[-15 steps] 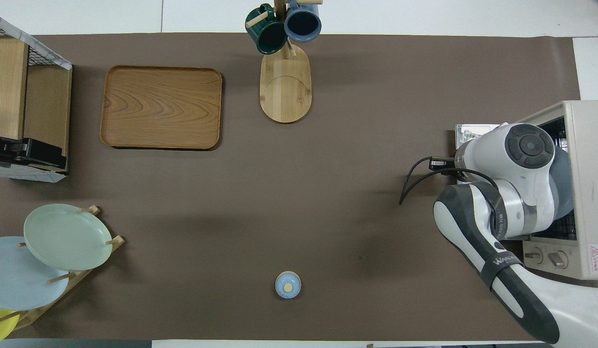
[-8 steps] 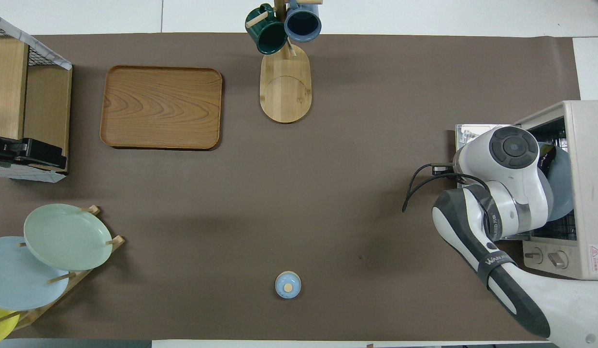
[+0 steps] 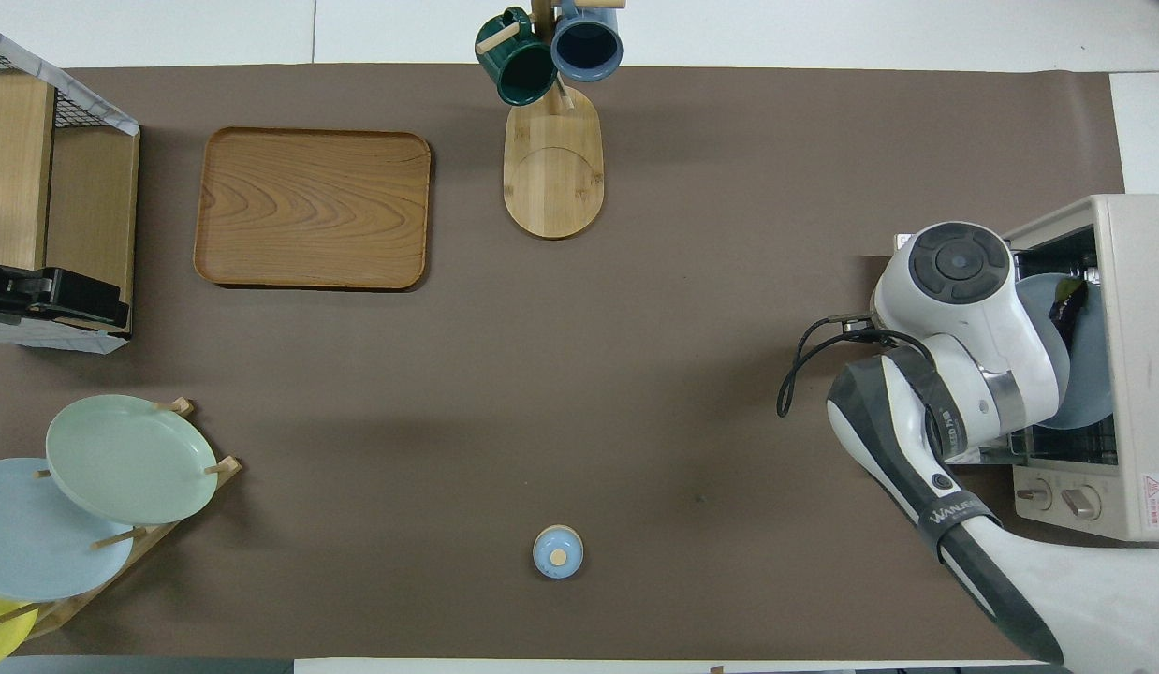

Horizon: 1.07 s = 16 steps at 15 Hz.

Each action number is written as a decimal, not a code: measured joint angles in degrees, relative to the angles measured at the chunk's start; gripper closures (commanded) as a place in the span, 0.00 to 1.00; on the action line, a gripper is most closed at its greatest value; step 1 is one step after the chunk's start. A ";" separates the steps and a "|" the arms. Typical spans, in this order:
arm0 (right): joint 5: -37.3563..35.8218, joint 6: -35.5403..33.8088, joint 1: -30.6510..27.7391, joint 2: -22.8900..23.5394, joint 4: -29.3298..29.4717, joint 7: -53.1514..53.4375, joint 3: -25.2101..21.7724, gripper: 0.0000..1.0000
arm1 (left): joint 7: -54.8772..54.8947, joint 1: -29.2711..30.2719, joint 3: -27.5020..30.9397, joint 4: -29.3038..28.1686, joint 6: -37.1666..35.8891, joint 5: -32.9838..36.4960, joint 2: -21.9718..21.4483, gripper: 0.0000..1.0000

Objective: Put eggplant into oven
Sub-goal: 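Push the oven door shut with the right gripper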

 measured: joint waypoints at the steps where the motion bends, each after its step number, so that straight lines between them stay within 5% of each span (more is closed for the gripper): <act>1: -0.01 -2.18 -0.20 -0.53 1.81 -1.51 -0.19 1.00 | 0.00 0.00 0.00 0.00 0.00 0.00 0.00 0.00; 11: -0.78 -9.96 -7.39 -7.98 6.04 -13.91 -1.24 1.00 | 0.00 0.00 0.00 0.00 0.01 0.00 0.00 0.00; 15: -0.87 -10.40 -8.94 -8.11 6.68 -16.16 -1.42 0.81 | 0.00 0.00 0.00 0.00 0.01 0.00 0.00 0.00; 16: -0.16 -10.58 -9.45 -8.22 6.85 -16.87 -1.47 0.68 | 0.00 0.00 0.00 0.00 0.01 0.00 0.00 0.00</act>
